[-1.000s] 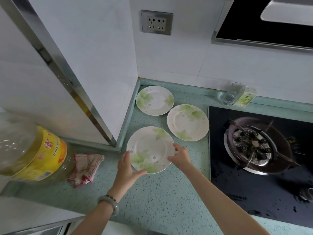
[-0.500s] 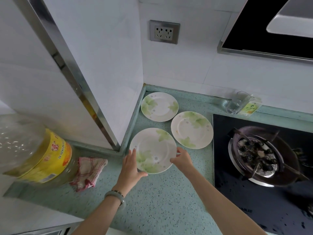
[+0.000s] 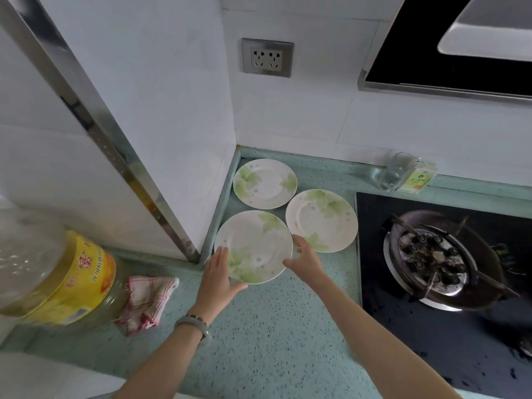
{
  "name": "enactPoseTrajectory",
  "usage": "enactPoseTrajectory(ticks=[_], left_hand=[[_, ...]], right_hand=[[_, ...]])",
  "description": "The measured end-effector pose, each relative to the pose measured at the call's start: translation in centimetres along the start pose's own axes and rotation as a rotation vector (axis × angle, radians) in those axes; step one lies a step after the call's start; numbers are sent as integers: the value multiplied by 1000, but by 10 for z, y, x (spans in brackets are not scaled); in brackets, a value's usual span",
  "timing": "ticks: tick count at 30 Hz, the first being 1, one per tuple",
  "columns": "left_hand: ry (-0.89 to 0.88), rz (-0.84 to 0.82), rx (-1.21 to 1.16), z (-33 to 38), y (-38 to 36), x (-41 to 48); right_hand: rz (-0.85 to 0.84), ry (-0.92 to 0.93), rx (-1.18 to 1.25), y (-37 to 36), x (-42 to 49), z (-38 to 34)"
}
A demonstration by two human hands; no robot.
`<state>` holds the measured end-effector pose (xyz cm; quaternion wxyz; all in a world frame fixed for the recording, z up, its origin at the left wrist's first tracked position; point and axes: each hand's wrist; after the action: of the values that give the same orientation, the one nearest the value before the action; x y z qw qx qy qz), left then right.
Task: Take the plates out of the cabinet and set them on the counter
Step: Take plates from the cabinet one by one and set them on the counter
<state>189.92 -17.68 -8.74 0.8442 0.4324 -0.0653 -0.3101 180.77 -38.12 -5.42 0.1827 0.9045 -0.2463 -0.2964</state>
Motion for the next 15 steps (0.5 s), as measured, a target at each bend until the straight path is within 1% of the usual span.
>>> enactPoseTrajectory(ticks=[2, 5, 7, 11, 15], left_hand=[[-26, 5, -18, 7, 11, -3], [-62, 30, -136, 22, 35, -11], [-124, 43, -167, 32, 52, -18], [-338, 95, -80, 62, 88, -39], [-586, 165, 49, 98, 115, -74]], right_hand=[[40, 51, -11, 8, -9, -5], [90, 147, -18, 22, -33, -13], [133, 206, -37, 33, -56, -19], [236, 344, -71, 54, -116, -30], [355, 431, -197, 66, -186, -34]])
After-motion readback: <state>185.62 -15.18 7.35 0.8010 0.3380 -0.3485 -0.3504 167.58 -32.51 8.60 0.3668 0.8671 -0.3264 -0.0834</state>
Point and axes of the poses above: each hand's wrist, its own x-axis towards the middle knuckle, its own y-axis out of the back of the hand, z = x × y, and after that the axes turned 3 degrees about -x, right-handed
